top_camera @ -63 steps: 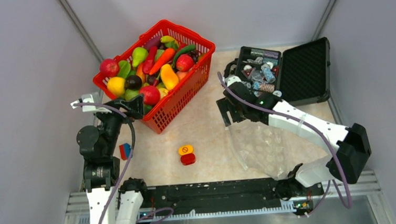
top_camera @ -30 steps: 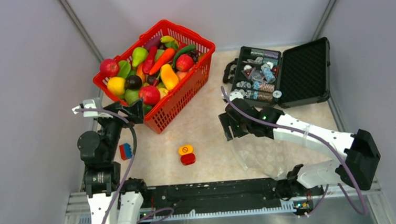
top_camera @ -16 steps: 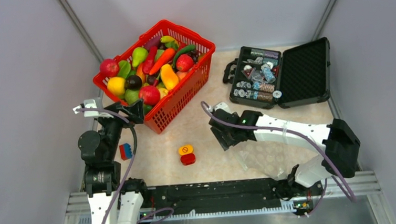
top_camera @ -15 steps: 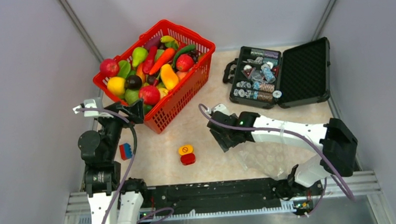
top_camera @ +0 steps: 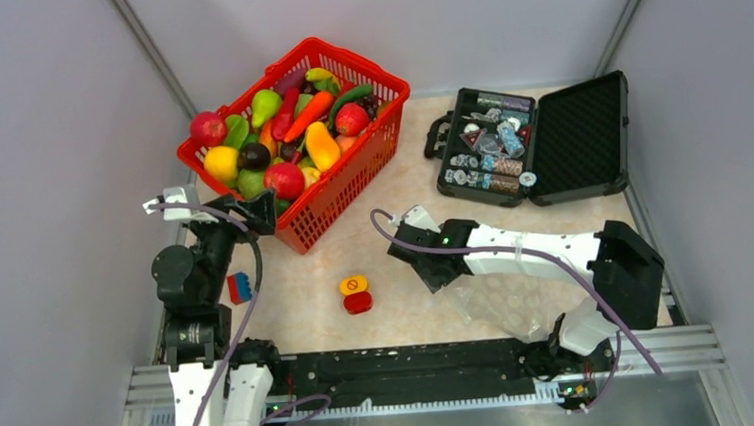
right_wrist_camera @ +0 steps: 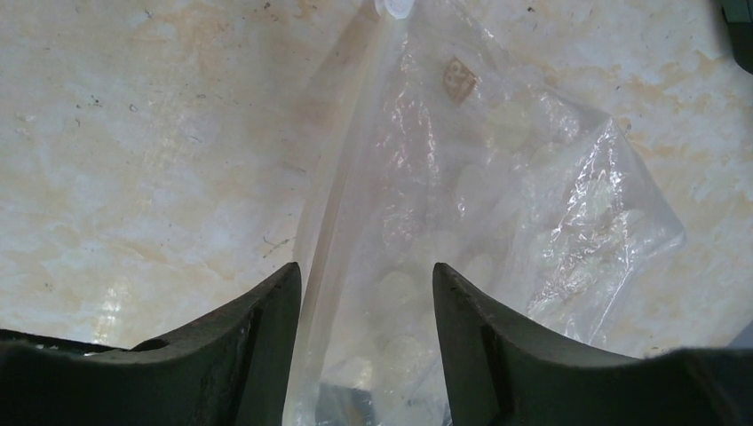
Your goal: Place the food in the zip-top bag and seal the zipper
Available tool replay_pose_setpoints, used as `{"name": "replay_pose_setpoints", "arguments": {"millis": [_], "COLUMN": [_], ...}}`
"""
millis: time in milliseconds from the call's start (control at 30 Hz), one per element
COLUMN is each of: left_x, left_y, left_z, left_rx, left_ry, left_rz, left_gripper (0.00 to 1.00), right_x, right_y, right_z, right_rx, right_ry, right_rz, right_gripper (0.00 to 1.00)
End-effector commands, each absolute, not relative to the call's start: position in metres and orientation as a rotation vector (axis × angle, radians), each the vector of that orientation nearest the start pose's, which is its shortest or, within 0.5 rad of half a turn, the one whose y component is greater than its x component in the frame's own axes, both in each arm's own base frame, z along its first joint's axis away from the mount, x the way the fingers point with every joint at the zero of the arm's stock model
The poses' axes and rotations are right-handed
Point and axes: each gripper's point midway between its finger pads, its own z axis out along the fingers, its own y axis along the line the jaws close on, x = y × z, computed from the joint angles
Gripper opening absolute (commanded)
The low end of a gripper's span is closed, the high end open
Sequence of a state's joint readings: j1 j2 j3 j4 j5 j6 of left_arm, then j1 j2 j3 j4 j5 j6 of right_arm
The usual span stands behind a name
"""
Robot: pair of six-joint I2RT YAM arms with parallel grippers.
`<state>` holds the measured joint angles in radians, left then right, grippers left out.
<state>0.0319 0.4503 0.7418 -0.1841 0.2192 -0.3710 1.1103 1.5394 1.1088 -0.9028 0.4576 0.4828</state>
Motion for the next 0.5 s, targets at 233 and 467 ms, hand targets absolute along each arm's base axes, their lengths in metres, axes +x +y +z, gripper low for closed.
{"name": "replay_pose_setpoints", "arguments": {"millis": [233,467], "left_x": [0.258,0.251], "left_y": [-0.049,-0.044], "left_z": [0.351,0.348], "left_rx": [-0.126,-0.148], "left_ry": [1.466,1.504], "left_rz": [-0.475,-0.448], "left_gripper": [0.99,0.99], "right_x": [0.184,0.186], "right_y": [0.231,0.231], "right_z": [0.091,0.100], "right_rx": [-0.686,-0.653], "right_ry": [2.473,2.428], "right_rz": [-0.127,-0.063], "right_gripper": [0.39,0.22]}}
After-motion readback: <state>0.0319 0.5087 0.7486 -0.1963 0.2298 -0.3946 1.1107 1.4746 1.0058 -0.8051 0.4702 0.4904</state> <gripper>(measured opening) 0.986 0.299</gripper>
